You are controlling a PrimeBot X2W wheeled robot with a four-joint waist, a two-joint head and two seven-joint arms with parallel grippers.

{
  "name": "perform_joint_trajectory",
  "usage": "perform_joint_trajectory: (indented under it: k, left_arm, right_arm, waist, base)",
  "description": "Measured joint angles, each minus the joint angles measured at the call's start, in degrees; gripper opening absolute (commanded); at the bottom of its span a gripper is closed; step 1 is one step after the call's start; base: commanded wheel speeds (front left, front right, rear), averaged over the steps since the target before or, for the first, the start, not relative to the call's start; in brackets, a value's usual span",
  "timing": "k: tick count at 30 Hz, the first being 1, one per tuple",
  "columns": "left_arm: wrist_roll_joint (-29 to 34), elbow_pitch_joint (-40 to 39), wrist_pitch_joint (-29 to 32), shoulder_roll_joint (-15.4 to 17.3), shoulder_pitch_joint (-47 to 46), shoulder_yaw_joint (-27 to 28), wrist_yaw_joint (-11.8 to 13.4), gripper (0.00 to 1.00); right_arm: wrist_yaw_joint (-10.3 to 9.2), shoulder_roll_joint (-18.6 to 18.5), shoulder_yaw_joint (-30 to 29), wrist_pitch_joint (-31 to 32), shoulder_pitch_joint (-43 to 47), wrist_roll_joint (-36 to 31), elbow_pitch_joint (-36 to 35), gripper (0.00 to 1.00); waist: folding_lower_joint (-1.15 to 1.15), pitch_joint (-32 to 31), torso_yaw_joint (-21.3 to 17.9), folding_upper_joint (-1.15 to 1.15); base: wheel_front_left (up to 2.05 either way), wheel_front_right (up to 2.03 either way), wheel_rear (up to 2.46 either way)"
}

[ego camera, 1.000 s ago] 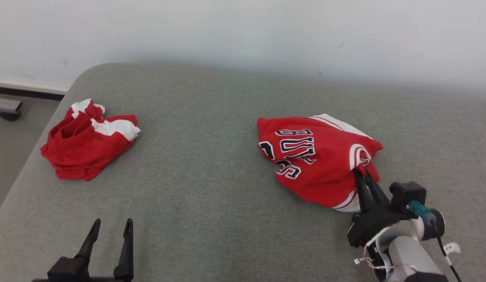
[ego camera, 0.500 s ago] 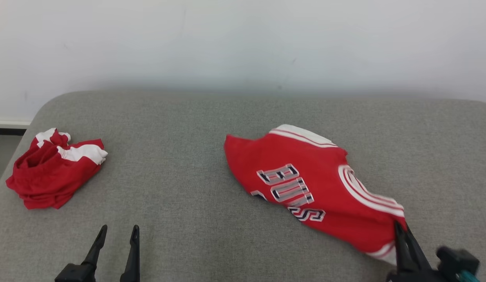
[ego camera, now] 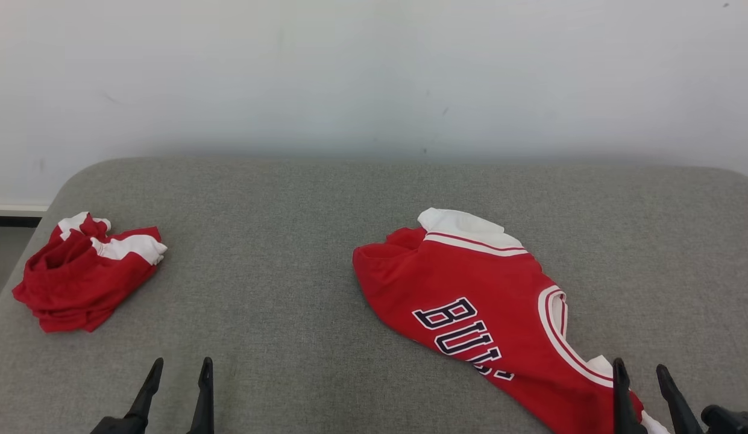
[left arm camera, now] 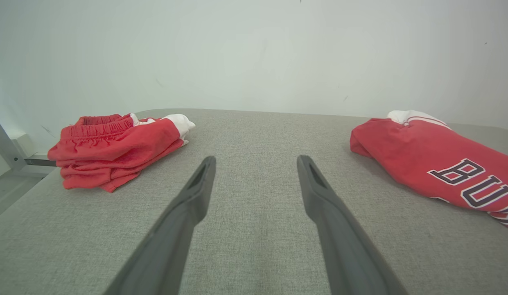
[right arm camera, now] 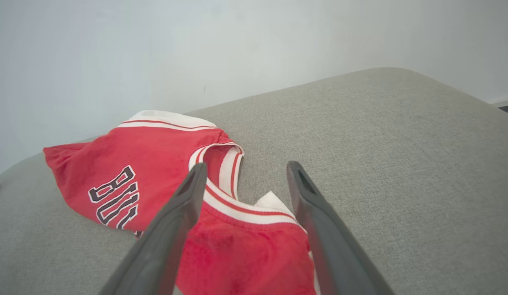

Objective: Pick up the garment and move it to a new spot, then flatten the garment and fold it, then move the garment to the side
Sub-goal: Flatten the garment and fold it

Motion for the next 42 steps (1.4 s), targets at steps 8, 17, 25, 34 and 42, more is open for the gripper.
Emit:
perform_joint_trajectory:
  k: [8,17,25,34,42]
  left_arm:
    - [0.53,-0.97,0.0,-0.08,0.21,0.03,0.52,1.0]
    - [0.78,-1.31,0.0,-0.2,-0.08,-0.13,0.64,1.0]
    - [0.8,-1.15,0.0,-0.57,-1.81,-0.47,0.33,1.0]
    - [0.81,-0.36,0.0,-1.44,-4.75,-0.49,-0.71,1.0]
    - [1.1,0.77,0.0,-2.37,-7.0,-0.52,-1.63,1.0]
  right_arm:
    - [0.0,-3.52,2.12,2.37,-8.68,-2.35,0.11,1.0]
    - [0.0,-8.27,3.7,4.93,-22.49,-4.8,10.79,1.0]
    - [0.0,-12.28,4.91,5.01,-33.54,-7.28,25.3,1.0]
    - [0.0,-14.61,6.28,4.71,-42.49,-11.27,41.74,1.0]
    - [0.0,-15.42,6.34,5.0,-46.82,-13.65,52.68,1.0]
  waist:
    - [0.01,-0.03,1.21,0.0]
    - [0.01,1.36,3.84,0.0]
    - [0.01,4.08,6.55,0.0]
    - [0.02,8.11,9.42,0.01]
    - [0.02,10.56,10.86,0.01]
  base:
    - [0.0,0.0,0.0]
    - [0.0,0.0,0.0]
    - [0.0,0.0,0.0]
    - [0.0,0.0,0.0]
    - [0.0,0.0,0.0]
